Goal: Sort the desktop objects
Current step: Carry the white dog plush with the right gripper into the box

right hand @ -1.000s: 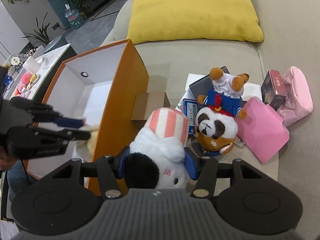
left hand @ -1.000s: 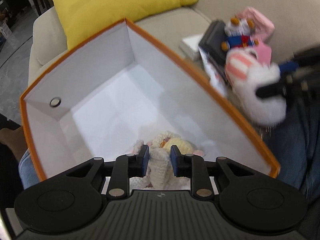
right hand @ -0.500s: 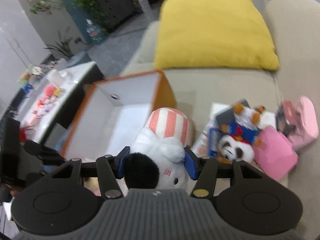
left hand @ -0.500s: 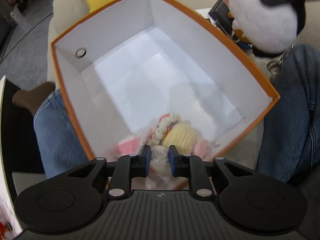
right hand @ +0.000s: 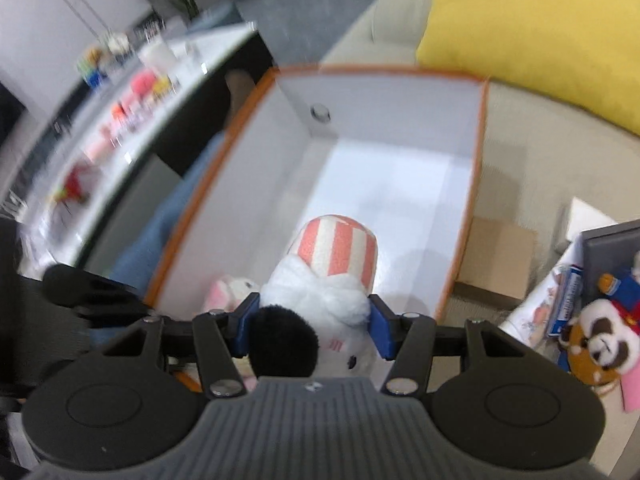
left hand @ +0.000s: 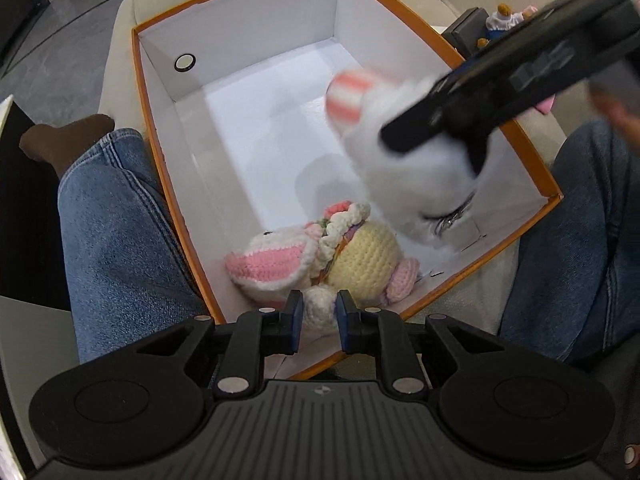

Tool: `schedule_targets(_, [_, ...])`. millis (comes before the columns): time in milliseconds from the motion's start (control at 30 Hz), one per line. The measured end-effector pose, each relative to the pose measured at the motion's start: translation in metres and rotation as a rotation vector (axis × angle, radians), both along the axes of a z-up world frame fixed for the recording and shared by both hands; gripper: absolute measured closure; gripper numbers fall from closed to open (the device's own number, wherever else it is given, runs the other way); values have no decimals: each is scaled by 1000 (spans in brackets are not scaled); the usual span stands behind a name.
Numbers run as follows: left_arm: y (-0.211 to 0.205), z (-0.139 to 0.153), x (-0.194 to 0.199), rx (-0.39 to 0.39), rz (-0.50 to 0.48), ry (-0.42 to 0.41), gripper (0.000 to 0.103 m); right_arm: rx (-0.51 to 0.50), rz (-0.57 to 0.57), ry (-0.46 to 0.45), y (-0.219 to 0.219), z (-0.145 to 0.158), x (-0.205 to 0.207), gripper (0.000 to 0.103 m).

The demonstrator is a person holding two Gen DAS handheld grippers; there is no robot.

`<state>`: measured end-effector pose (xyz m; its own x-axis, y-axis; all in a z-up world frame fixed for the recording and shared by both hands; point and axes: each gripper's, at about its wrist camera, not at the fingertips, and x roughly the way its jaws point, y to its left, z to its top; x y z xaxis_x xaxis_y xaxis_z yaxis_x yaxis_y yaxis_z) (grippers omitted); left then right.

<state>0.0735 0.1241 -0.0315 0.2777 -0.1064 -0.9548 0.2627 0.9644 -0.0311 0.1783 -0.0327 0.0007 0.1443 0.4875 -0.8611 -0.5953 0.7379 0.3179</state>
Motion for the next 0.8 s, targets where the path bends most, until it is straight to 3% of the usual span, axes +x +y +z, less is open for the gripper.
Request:
schedule_targets(167, [9, 5, 4, -53, 42, -7, 80, -88, 80, -44, 23, -14, -5, 45])
schedule_targets(267, [14, 12, 10, -101, 108, 1, 76, -107, 138, 1, 27, -19, -3, 45])
schedule_targets(433, [14, 19, 25, -71, 171, -18, 72, -188, 236, -16, 39, -26, -11, 45])
schedule_targets(667, [-25, 4, 34, 164, -86, -48, 72, -200, 269, 2, 37, -30, -8, 46])
schedule_targets(767, [-32, -5, 37, 210, -146, -47, 92, -199, 272, -10, 38, -30, -7, 46])
schedule_targets(800, [-33, -6, 38, 216, -168, -50, 94, -195, 269, -12, 37, -30, -7, 46])
